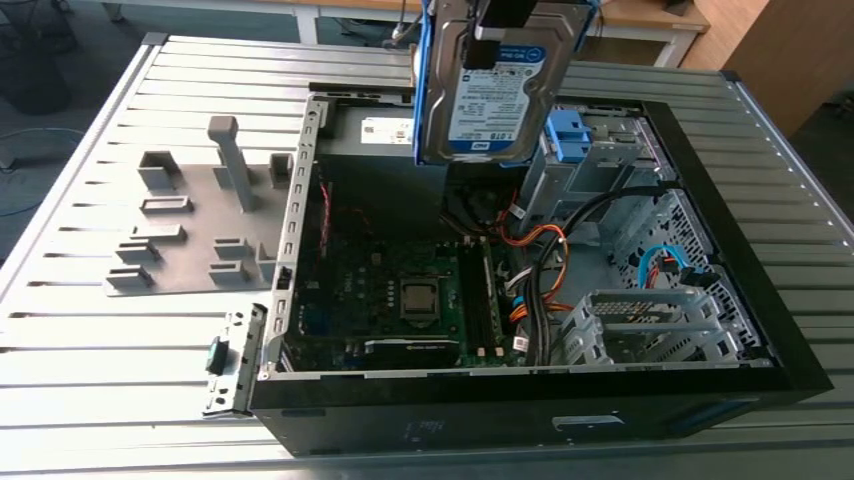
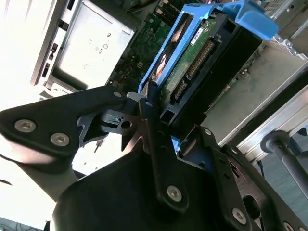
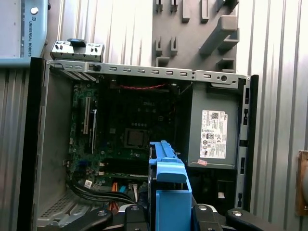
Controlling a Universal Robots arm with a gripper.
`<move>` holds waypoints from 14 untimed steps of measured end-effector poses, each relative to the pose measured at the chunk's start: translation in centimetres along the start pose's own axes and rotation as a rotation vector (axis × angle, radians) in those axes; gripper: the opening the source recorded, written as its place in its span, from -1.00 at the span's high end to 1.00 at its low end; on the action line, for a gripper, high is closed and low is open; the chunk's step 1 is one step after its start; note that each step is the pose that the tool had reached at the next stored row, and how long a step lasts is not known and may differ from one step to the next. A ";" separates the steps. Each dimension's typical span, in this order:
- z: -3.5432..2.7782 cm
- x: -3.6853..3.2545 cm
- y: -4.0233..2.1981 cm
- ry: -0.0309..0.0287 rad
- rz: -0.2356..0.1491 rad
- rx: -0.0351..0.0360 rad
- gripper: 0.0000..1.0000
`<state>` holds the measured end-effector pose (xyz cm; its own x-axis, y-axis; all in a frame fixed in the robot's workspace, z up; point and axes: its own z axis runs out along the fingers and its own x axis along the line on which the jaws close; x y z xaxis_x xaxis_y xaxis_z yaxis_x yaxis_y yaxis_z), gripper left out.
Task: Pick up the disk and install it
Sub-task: 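Pick up the disk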
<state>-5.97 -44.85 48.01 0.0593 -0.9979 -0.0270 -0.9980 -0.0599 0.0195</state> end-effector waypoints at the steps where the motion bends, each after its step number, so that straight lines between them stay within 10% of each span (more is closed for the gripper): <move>1: 0.00 0.08 0.00 0.0001 0.000 0.0000 0.26; 14: -0.03 1.09 0.06 0.0001 0.000 0.0000 0.26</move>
<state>-5.97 -45.94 48.01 0.0594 -0.9979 -0.0268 -0.9980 -0.0599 0.0195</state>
